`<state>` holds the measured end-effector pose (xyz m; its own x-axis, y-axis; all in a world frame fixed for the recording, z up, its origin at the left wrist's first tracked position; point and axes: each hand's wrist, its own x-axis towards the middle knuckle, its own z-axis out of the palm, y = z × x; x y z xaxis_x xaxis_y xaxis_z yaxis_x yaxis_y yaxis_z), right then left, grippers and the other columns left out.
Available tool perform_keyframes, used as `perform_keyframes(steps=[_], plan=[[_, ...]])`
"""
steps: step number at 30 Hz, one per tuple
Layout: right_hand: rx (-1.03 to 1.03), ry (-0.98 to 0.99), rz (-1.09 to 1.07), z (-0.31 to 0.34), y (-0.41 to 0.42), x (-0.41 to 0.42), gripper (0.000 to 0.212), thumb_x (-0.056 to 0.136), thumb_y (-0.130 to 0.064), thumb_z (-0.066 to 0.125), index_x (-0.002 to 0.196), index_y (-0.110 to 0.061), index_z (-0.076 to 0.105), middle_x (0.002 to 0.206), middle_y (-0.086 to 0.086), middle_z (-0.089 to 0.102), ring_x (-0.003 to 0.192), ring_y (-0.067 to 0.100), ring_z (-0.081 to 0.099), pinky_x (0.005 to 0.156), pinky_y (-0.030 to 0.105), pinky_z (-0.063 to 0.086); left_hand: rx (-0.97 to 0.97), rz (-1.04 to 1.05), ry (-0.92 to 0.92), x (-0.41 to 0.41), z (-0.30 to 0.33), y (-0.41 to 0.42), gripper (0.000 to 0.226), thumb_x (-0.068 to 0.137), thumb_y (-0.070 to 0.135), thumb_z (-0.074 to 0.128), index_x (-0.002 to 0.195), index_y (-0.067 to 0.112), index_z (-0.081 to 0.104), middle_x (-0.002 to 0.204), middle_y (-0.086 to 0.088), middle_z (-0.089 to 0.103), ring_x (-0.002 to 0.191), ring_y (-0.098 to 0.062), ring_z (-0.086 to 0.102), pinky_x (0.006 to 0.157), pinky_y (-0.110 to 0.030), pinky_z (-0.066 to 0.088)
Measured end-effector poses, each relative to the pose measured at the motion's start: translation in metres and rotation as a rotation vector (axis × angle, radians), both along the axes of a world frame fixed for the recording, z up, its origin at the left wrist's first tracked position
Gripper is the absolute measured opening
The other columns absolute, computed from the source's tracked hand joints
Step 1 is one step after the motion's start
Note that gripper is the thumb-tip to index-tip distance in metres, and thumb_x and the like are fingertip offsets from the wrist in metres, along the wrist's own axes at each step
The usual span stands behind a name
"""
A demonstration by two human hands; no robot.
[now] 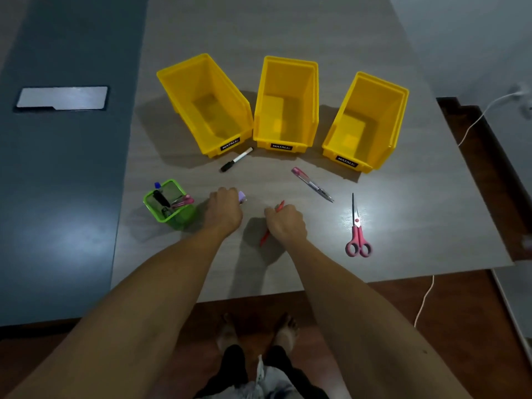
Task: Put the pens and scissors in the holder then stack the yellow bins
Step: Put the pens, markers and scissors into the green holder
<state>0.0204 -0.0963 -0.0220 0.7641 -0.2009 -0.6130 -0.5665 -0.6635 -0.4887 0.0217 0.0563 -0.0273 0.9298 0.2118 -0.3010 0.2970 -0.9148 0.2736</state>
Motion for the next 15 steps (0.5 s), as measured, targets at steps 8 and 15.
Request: perform_keyframes(steps=[8,15], plan=[[-0.174,-0.352,0.263,0.010,-0.035,0.068,0.034,0.103,-0.035,0.040,0.127,-0.014,0.049,0.119,0.011,0.047,0.089,0.028,0.054,0.081,0.045,0.049,-0.209,0.016,-0.267,0.065,0.008,-0.004,0.047,0.083,0.010,0.064,0.124,0.007,0.041,0.125,-0.022,0.040,0.091,-0.046,0.056,0.068,-0.045,0.047],[-0.457,-0.292,0.589,-0.007,-0.053,0.082,0.038,0.098,-0.015,0.056,0.134,-0.011,0.045,0.128,0.019,0.051,0.099,0.042,0.066,0.075,0.046,0.049,0.098,-0.149,-0.185,0.098,-0.007,0.011,0.033,0.087,0.001,0.062,0.119,0.004,0.053,0.126,-0.021,0.054,0.099,-0.044,0.061,0.073,-0.048,0.047]])
